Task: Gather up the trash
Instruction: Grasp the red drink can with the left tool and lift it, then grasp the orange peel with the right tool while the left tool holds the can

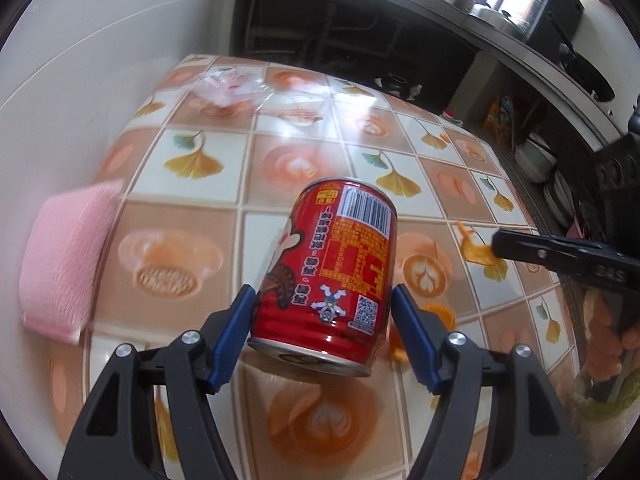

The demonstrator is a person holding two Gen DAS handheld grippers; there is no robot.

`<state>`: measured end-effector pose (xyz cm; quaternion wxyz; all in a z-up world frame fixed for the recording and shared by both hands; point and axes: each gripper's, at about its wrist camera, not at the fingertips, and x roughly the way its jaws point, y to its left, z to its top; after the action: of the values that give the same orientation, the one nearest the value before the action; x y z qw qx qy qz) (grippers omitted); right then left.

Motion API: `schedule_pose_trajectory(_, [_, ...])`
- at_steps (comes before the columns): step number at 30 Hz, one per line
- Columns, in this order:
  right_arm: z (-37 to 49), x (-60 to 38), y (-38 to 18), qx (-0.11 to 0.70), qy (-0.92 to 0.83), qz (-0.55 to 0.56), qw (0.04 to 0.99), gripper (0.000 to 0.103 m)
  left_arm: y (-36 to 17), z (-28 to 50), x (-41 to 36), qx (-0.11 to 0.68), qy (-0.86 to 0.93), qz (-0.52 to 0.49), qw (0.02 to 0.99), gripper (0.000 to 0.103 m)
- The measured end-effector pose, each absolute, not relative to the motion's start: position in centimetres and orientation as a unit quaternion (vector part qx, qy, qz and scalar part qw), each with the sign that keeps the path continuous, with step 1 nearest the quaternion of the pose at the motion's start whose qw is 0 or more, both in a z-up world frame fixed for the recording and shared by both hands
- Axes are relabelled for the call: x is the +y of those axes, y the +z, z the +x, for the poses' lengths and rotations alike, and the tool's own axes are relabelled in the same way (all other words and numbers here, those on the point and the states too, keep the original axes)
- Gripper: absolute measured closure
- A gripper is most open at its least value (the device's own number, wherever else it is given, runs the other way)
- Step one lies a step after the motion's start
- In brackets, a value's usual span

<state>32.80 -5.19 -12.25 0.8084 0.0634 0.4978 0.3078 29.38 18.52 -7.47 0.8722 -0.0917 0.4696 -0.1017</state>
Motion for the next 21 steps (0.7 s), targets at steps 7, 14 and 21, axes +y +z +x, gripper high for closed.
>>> schedule_pose_trajectory(7, [30.5, -1.9, -12.1, 0.498, 0.346, 0.045, 0.794, 0.103, -7.6, 25.2, 20.1, 0.476, -0.093, -0.144, 0.862, 0.036])
schedule_pose_trajectory(14, [29.7, 0.2, -13.8, 0.511, 0.326, -0.008, 0.795, 0.094, -7.7, 22.6, 20.2, 0.478, -0.091, -0.158, 0.859, 0.035])
schedule_pose_trajectory(21, [29.8, -0.8, -13.2, 0.505, 0.314, 0.007, 0.804, 0.065, -7.7, 22.4, 20.2, 0.478, -0.091, -0.159, 0.859, 0.035])
